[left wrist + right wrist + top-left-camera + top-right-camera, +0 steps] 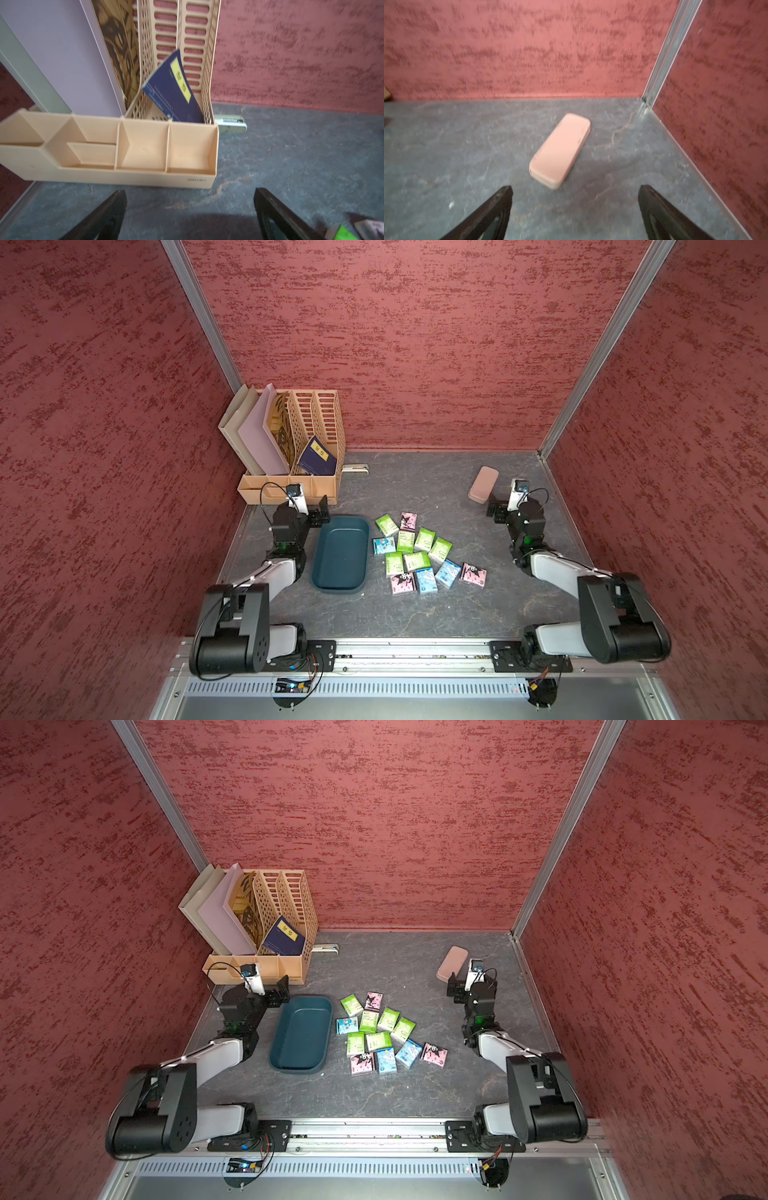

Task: Put the pocket tissues into the storage box
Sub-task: Pick up the storage box at the center of the board.

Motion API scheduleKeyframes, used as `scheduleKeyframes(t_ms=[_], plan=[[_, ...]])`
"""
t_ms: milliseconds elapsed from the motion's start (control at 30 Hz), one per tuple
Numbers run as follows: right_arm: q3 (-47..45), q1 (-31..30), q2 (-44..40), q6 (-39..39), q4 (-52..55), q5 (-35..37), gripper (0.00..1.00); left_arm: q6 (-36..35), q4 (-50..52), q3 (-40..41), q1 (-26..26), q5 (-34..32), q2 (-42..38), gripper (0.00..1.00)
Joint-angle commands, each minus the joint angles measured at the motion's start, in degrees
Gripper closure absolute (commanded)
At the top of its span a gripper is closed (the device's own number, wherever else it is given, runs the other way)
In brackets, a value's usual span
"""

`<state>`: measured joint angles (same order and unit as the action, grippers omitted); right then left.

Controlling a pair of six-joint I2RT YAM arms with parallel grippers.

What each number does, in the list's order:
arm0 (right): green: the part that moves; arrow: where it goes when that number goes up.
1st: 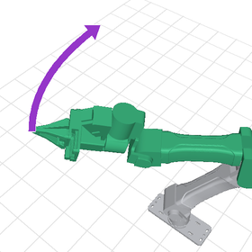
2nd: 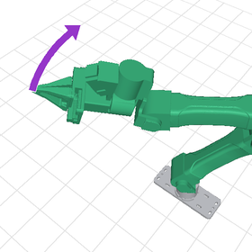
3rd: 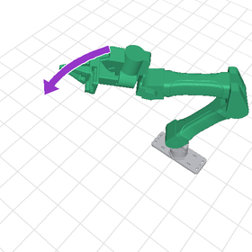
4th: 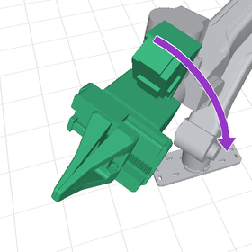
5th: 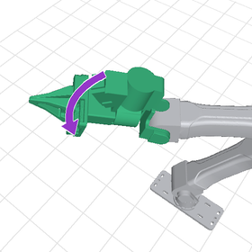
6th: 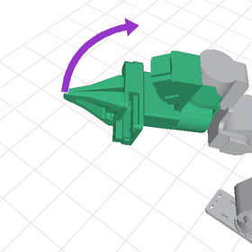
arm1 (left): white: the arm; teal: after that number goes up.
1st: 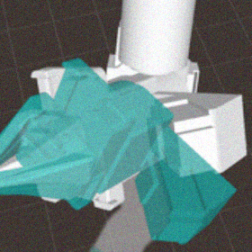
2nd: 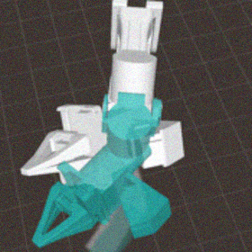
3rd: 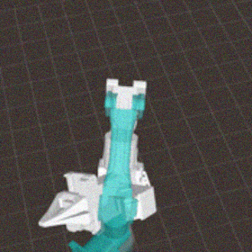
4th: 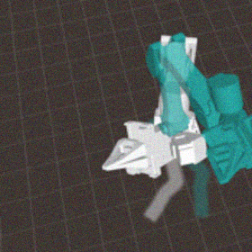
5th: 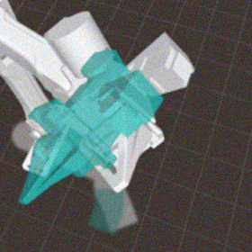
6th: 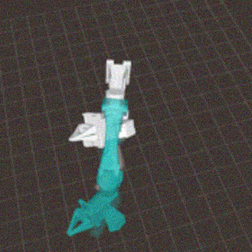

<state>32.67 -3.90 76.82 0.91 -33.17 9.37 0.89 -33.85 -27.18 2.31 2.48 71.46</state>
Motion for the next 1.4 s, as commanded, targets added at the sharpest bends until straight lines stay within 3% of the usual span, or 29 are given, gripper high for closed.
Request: scheduleKeyframes(t_ms=[0, 133, 267, 400, 500, 633, 833, 1000, 1367], plan=[[6.8, 0.4, -3.0, -1.5, 14.9, 2.4, 0.01, 3.2, 14.8, -6.5, 0.3, -1.5, -4.3, 0.0], [16.9, -0.4, -3.7, -4.2, 31.3, 4.9, 0.01, 5.2, 36.6, -18.9, 0.7, -1.5, -4.7, 0.0], [18.8, -3.6, -8.6, -3.8, 36.1, 8.4, 0.01, 5.2, 60.1, -32.4, 2.7, 4.0, -2.0, 0.0], [23.8, -4.1, -10.1, -6.4, 45.3, 4.4, 0.01, 4.2, 77.1, -41.8, 3.4, 5.8, 0.6, 0.0], [28.2, -4.2, -7.3, -6.5, 52.1, 0.5, 0.01, 4.3, 84.5, -43.7, 3.5, 7.9, 2.5, 0.0], [28.4, -4.7, -5.6, -6.4, 53.2, -2.5, 0.01, 4.6, 86.9, -41.0, 3.5, 10.6, 4.4, 0.0], [28.8, -5.6, -2.9, -6.6, 53.6, -7.4, 0.01, 7.1, 85.3, -35.7, 3.0, 7.1, 7.3, 0.02], [30.0, -6.0, -0.2, -7.4, 53.8, -9.9, 0.03, 8.0, 83.0, -33.0, 2.4, 7.7, 8.6, 0.2], [30.0, -6.3, 2.0, -8.3, 54.0, -10.2, 0.06, 7.7, 81.0, -34.1, -2.1, 7.0, 16.8, 0.38]])
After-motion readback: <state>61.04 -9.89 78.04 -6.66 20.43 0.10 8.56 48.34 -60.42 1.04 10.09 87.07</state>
